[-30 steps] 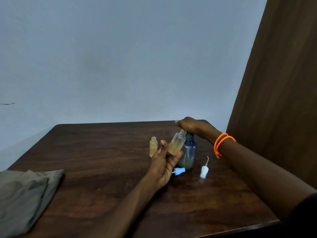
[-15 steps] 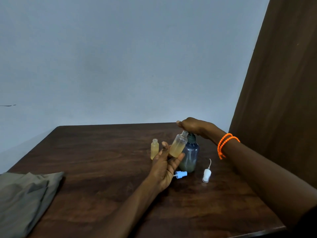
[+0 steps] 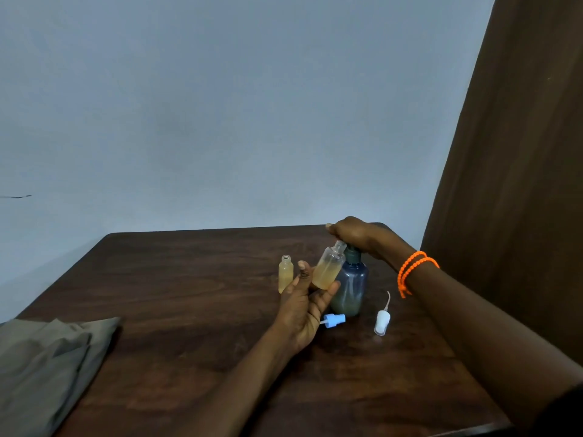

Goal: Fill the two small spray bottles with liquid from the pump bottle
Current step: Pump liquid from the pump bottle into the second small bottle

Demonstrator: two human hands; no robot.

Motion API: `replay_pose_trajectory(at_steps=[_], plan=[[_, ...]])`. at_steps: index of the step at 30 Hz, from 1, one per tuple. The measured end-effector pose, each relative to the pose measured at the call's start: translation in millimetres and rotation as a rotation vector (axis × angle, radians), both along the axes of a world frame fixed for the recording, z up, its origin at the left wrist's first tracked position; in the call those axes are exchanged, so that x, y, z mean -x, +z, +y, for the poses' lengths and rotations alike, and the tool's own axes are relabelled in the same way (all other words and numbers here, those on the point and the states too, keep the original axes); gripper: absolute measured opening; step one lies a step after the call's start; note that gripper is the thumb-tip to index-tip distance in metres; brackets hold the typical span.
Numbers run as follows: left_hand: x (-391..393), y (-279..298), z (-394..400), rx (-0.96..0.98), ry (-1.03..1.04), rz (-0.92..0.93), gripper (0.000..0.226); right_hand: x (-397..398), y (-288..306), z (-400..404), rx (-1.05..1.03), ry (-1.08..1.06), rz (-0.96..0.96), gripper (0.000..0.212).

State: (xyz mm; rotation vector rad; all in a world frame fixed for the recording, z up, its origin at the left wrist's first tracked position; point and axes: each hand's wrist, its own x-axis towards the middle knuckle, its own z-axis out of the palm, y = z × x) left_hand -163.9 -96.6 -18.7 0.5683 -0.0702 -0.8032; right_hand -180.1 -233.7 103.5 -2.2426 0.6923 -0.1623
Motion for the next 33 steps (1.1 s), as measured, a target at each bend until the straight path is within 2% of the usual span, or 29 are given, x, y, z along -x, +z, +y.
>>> replay_pose_trajectory(at_steps=[5, 8, 15, 18, 21, 24, 27, 33], plan=[[0.8, -0.4, -0.6, -0.014, -0.001, -0.013, 0.034, 2.7, -0.3, 2.7, 0.001, 0.014, 0.035, 0.027], [2.6, 1.3, 0.3, -0.002, -0.007, 0.007, 0.03, 3.7, 8.1, 3.3, 0.022, 0.036, 0.061, 0.036], [0.2, -1.4, -0.7, -0.007, 0.004, 0.011, 0.034, -1.9, -5.5, -2.8, -0.006, 0.018, 0.028, 0.022], [1.4, -1.8, -0.1, 0.004, -0.006, 0.016, 0.035, 1.0, 2.0, -0.8, 0.037, 0.026, 0.062, 0.041], [1.8, -1.0, -0.4, 0.023, -0.003, 0.029, 0.029, -0.9, 5.3, -2.6, 0.067, 0.045, 0.071, 0.046], [0.5, 0.6, 0.9, 0.033, 0.008, 0.018, 0.023, -4.8, -1.3, -4.9, 0.052, 0.047, 0.042, 0.032], [2.0, -0.4, 0.0, 0.02, 0.003, 0.009, 0.03, -4.5, -6.0, -5.3, 0.044, 0.029, 0.035, 0.025], [4.0, 0.4, 1.1, 0.045, -0.001, 0.012, 0.024, 2.5, 5.5, 0.0, 0.057, 0.04, 0.075, 0.049]])
